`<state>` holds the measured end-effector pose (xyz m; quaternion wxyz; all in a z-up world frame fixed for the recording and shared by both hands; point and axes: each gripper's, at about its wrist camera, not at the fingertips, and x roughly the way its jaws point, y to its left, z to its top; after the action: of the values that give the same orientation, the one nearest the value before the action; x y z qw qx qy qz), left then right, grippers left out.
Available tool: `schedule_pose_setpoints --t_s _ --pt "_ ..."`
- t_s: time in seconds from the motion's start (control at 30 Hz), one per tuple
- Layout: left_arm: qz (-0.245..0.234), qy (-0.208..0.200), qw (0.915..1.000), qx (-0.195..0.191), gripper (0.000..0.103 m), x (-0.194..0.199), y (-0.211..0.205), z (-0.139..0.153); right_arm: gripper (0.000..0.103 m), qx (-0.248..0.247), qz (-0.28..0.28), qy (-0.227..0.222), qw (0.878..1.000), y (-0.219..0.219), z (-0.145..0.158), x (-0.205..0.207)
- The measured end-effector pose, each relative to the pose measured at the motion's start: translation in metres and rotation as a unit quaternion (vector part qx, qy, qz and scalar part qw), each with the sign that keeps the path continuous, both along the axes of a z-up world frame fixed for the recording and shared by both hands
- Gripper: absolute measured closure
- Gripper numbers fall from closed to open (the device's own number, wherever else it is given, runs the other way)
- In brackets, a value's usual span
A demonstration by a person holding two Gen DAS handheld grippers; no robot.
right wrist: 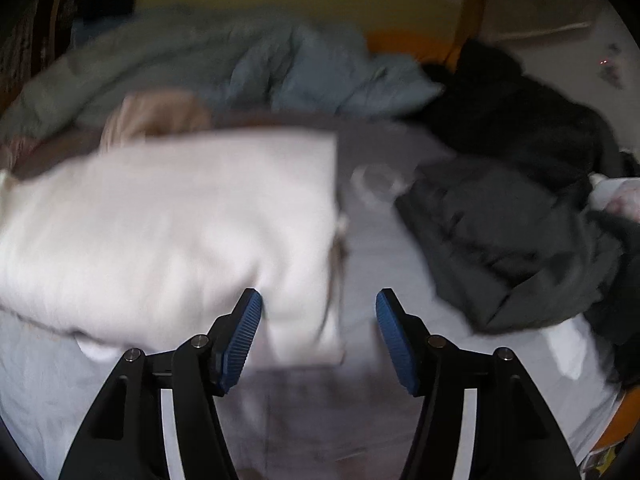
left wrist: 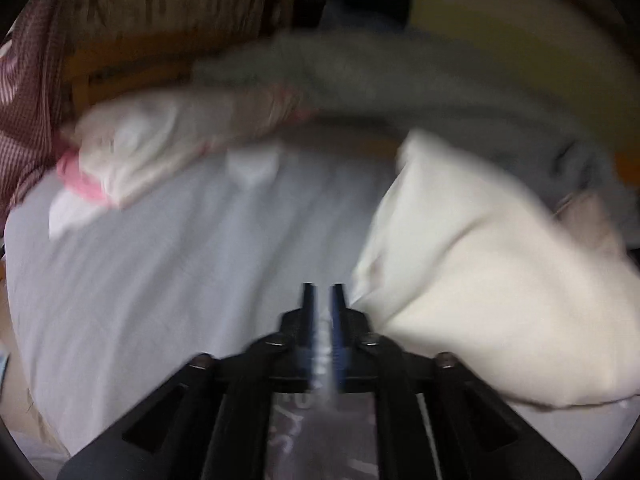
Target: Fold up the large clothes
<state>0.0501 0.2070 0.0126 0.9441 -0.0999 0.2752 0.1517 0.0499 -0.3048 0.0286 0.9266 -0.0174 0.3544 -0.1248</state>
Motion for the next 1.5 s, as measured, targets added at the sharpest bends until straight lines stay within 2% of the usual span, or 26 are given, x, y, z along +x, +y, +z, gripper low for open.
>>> schedule_pose_setpoints --t_s 0.07,0.1,0.13,0.2,0.27,0.3,0.37,0.4,0.47,0.5,0.53,0.57,0.6,0.7,0.73,0.87,0.97,1.07,1.1,1.13,1.17,1.2,1.23,1.33,1.43,1.5 --pt "-0.034 -0.049 0.9981 0.018 0.067 -0.011 -0.017 0.025 0.042 0.028 0.011 -0.042 0.999 -0.003 0.015 -0.008" --pt "-0.073 -0.065 0.9950 0.019 0.054 -0.012 -0.028 0.036 0.041 0.045 0.020 -0.060 0.997 -0.004 0.021 -0.011" --pt "-0.103 -0.066 0.9923 0.021 0.049 -0.011 -0.039 0.044 0.040 0.061 0.032 -0.076 0.995 -0.003 0.026 -0.012" --pt "-0.150 -0.037 0.9877 0.025 0.049 0.011 -0.061 0.055 0.040 0.070 0.060 -0.082 0.992 0.006 0.034 0.003" --pt "-0.190 -0.003 0.9814 0.028 0.049 0.039 -0.079 0.057 0.040 0.086 0.087 -0.064 0.990 0.018 0.041 0.025" --pt "-0.194 0.021 0.9796 0.046 0.047 0.058 -0.088 0.056 0.040 0.109 0.113 -0.047 0.986 0.025 0.043 0.039" --pt "-0.178 0.060 0.9799 0.067 0.046 0.088 -0.094 0.046 0.040 0.130 0.152 -0.007 0.980 0.039 0.040 0.065" --pt "-0.166 0.087 0.9797 0.072 0.046 0.103 -0.094 0.036 0.040 0.126 0.154 0.006 0.980 0.044 0.035 0.077" --pt "-0.157 0.130 0.9760 0.076 0.045 0.120 -0.091 0.011 0.040 0.103 0.133 0.033 0.985 0.046 0.015 0.096" --pt "-0.174 0.156 0.9683 0.088 0.045 0.123 -0.091 -0.005 0.040 0.101 0.122 0.053 0.986 0.042 0.001 0.103" --pt "-0.190 0.162 0.9626 0.106 0.045 0.116 -0.092 -0.017 0.040 0.104 0.115 0.075 0.985 0.038 -0.013 0.105" --pt "-0.198 0.149 0.9613 0.120 0.045 0.104 -0.091 -0.021 0.040 0.113 0.120 0.103 0.981 0.031 -0.031 0.105" --pt "-0.200 0.141 0.9627 0.115 0.045 0.093 -0.088 -0.022 0.041 0.115 0.131 0.107 0.979 0.027 -0.038 0.100" --pt "-0.191 0.151 0.9697 0.016 0.045 0.073 -0.062 -0.019 0.041 0.108 0.133 0.116 0.978 0.021 -0.037 0.081" --pt "-0.195 0.149 0.9695 0.010 0.045 0.067 -0.060 -0.016 0.041 0.117 0.131 0.122 0.977 0.018 -0.036 0.077" --pt "-0.207 0.126 0.9670 0.078 0.044 0.034 -0.075 -0.015 0.041 0.116 0.155 0.135 0.972 0.012 -0.035 0.048" --pt "-0.185 0.105 0.9708 0.111 0.034 0.032 -0.083 -0.006 0.041 0.092 0.157 0.121 0.976 0.016 -0.033 0.023" --pt "-0.202 0.083 0.9706 0.101 0.032 0.041 -0.087 0.011 0.041 0.056 0.136 0.075 0.986 0.025 -0.018 0.011" --pt "-0.206 0.071 0.9708 0.101 0.031 0.045 -0.089 0.018 0.040 0.014 0.110 0.024 0.993 0.030 -0.003 0.006" --pt "-0.205 0.062 0.9711 0.105 0.028 0.050 -0.090 0.025 0.039 -0.015 0.103 -0.019 0.994 0.034 0.009 0.002" --pt "-0.202 0.056 0.9714 0.112 0.027 0.057 -0.092 0.030 0.033 -0.042 0.102 -0.063 0.992 0.040 0.025 0.001" --pt "-0.199 0.052 0.9719 0.115 0.026 0.068 -0.093 0.035 0.027 -0.055 0.101 -0.070 0.991 0.044 0.034 0.008" --pt "-0.195 0.051 0.9730 0.113 0.026 0.081 -0.092 0.038 0.027 -0.051 0.099 -0.062 0.992 0.046 0.042 0.021" --pt "-0.177 0.064 0.9789 0.080 0.026 0.115 -0.076 0.033 0.027 0.024 0.116 -0.027 0.993 0.037 0.049 0.065" --pt "-0.135 0.095 0.9850 0.050 0.026 0.134 -0.050 0.004 0.027 0.071 0.084 0.040 0.993 0.011 0.018 0.119" --pt "-0.112 0.123 0.9842 0.061 0.022 0.145 -0.035 -0.018 0.027 0.047 0.036 0.070 0.996 -0.006 -0.011 0.134"
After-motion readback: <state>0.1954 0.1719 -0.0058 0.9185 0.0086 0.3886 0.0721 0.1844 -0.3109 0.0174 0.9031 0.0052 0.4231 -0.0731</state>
